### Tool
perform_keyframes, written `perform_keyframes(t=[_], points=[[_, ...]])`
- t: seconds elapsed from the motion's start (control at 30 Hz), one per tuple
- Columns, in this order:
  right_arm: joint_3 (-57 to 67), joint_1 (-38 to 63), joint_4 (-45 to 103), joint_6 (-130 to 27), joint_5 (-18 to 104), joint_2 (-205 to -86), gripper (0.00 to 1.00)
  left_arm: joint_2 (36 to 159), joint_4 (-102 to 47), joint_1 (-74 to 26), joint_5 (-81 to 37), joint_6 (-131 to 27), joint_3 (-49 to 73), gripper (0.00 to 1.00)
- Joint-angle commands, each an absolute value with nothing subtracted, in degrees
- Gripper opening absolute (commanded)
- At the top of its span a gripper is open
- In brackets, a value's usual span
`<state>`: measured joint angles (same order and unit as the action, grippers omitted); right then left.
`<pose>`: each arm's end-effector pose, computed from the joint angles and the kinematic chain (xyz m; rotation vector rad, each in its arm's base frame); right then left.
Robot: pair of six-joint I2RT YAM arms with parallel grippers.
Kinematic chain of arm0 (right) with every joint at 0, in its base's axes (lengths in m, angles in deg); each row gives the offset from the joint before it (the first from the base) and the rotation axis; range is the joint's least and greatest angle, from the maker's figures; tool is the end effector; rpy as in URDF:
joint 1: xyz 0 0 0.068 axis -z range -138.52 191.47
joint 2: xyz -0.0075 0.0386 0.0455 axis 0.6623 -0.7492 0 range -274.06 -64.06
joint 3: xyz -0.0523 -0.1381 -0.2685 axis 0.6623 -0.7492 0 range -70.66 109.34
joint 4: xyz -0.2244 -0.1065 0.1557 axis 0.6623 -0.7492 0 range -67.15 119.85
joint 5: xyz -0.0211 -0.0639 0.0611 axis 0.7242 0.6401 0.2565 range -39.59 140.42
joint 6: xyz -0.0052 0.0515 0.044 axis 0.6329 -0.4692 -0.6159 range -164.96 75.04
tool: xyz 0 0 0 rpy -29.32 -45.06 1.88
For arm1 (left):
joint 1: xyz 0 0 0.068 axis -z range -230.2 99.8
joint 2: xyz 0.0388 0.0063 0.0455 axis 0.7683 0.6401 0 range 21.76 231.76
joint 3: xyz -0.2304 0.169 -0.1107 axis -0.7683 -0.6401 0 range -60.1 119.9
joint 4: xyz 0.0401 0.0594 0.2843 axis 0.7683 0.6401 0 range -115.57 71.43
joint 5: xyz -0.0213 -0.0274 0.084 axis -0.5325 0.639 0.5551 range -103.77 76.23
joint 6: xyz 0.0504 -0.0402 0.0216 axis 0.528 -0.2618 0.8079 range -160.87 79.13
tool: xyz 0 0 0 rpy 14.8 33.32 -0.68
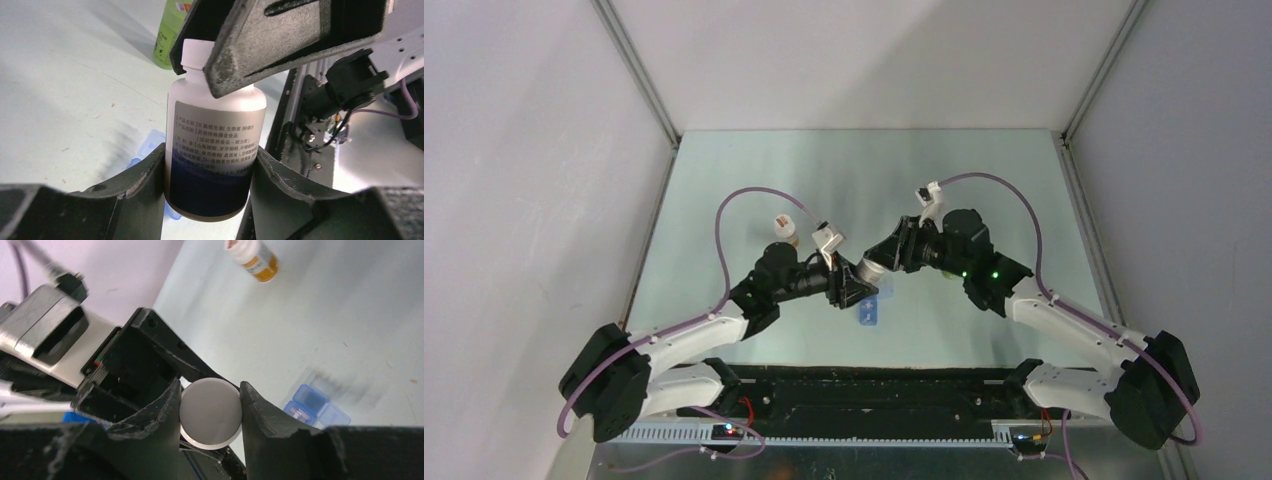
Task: Sort the pills into containers
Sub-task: Unscrew the lid of the pill bottle.
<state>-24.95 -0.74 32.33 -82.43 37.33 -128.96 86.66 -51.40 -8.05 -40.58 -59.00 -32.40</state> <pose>0.2123 0.2093 0.3125 -0.2558 2.0109 1.1404 0.1849 -0.2007 0.2390 0.7449 1.7503 -1.1522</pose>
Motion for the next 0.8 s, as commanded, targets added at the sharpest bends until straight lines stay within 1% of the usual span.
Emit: perform_keyframes(t=[0.0,0.03,0.07,0.1,0.17,0.23,0.3,0.33,0.37,0.4,0.43,0.47,0.53,0.67,0.77], points=[[-26.33,3.98,43.37,-76.36,15.69,-127.84,0.01,86.82,-53.98,-8.15,-44.16,-63.51,-28.96,0.00],[-26.57,5.95,44.61,-74.82,7.90,-128.43,0.00,86.72,-54.32,-8.18,-45.75,-64.46,-28.96,0.00],[-26.74,6.75,46.92,-74.17,4.11,-128.85,0.00,86.36,-55.00,-8.14,-46.46,-64.84,-29.06,0.00],[-26.77,7.90,48.06,-72.98,-2.67,-129.43,0.00,86.14,-55.27,-8.15,-48.22,-65.14,-29.18,0.00],[-26.04,8.88,49.36,-71.28,-8.44,-129.63,0.00,85.46,-56.41,-8.14,-51.02,-64.90,-29.59,0.00],[-24.63,9.02,46.11,-67.21,-11.42,-129.51,0.00,84.75,-56.72,-8.16,-51.75,-64.47,-29.91,0.00],[-23.71,9.21,43.05,-64.73,-9.12,-128.95,0.00,84.37,-55.58,-8.17,-51.35,-63.34,-29.56,0.00],[-23.50,9.26,42.03,-64.86,-6.38,-128.76,0.15,84.15,-54.56,-8.13,-50.75,-62.96,-29.36,0.00],[-23.30,9.29,41.61,-66.63,1.61,-128.33,0.36,83.98,-54.04,-8.15,-48.52,-62.02,-29.21,0.00],[-23.25,9.15,40.99,-69.80,6.15,-127.72,0.68,83.59,-53.08,-8.17,-47.14,-61.46,-29.19,0.00],[-23.21,9.01,40.02,-71.84,15.53,-127.44,0.77,83.16,-52.64,-8.18,-44.00,-60.56,-29.17,0.00],[-23.21,8.29,39.29,-76.33,19.88,-126.79,0.86,82.96,-51.92,-8.14,-42.15,-60.21,-29.21,0.00],[-23.20,5.49,36.68,-81.62,36.17,-125.68,0.90,82.37,-51.32,-8.07,-37.50,-58.82,-29.43,0.00],[-23.14,-1.71,34.31,-86.72,51.41,-124.72,0.90,81.63,-49.04,-6.82,-29.36,-55.98,-29.04,0.00],[-23.11,-4.38,33.18,-89.80,56.49,-124.82,0.87,80.50,-48.16,-5.54,-25.96,-54.81,-29.05,0.00]])
